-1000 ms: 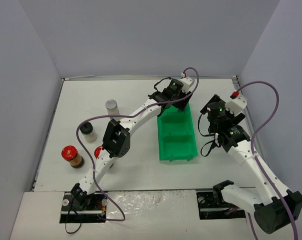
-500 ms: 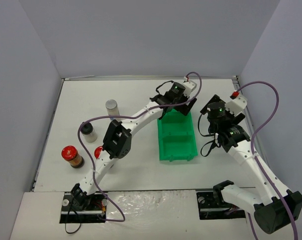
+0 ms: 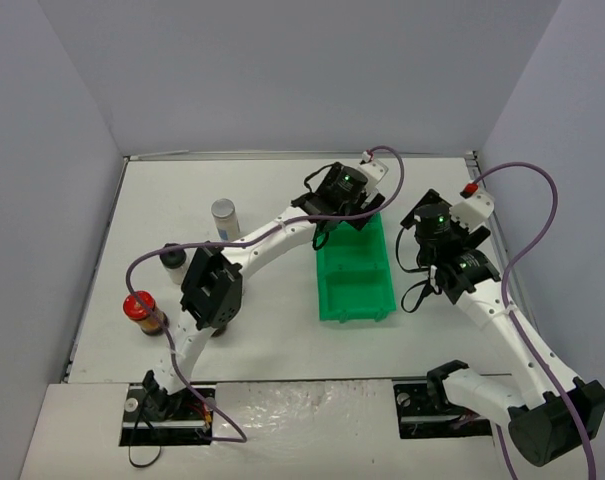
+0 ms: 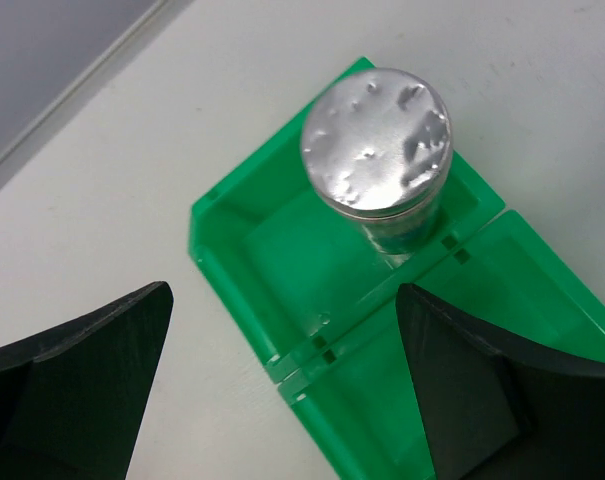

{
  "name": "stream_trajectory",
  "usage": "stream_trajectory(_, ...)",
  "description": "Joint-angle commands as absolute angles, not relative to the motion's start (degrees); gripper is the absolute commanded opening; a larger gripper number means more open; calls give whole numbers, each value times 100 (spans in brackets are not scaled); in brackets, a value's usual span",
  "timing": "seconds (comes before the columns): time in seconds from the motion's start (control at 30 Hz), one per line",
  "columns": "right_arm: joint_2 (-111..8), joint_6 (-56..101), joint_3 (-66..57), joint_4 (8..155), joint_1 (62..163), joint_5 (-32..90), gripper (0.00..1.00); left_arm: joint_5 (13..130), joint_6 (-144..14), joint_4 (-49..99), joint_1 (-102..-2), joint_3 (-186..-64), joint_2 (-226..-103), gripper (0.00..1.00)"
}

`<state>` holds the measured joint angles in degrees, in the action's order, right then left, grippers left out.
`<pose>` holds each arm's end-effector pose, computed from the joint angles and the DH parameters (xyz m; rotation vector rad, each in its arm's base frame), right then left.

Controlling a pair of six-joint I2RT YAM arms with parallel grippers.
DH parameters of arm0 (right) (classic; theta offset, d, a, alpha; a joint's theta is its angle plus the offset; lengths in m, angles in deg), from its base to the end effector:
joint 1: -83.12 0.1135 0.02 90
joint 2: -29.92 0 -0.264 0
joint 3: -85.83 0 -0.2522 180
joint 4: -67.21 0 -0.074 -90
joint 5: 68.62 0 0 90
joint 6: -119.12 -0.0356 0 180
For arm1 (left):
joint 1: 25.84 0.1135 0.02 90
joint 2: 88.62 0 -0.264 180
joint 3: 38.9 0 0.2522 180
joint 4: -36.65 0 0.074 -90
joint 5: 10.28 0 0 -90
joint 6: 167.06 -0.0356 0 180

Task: Organize the condiment bottles

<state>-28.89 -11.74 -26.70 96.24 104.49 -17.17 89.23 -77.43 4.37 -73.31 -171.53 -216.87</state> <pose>0.2205 0.0624 0.3419 0.7343 1.6957 0.1077 0.3635 -0.3876 0.2890 0.7428 1.9297 -0.3393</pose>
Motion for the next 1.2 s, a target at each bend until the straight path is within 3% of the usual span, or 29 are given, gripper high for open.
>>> stream_trajectory(0.0, -2897, -1352, -2697, 9451, 10430, -1870, 100, 9802, -8093, 644, -7347, -17034, -20656, 92)
stream_trajectory(0.37, -3026, -1349, -2654, 9429, 10430, -1789, 100, 11777, -7201, -444, -6881, -16293, -19473, 94)
stream_trajectory(0.53, -3151, -1298, -2571, 9376, 10431, -1717, 100, 12097, -6631, -1127, -6394, -16015, -19049, 97)
stream_trajectory(0.73, -3433, -1308, -2450, 9214, 10439, -1492, 100, 10748, -5624, -1350, -5111, -15230, -18324, 97)
stream_trajectory(1.17, -3490, -1395, -2508, 9095, 10439, -1356, 100, 8465, -5404, -1047, -4148, -14503, -18165, 97)
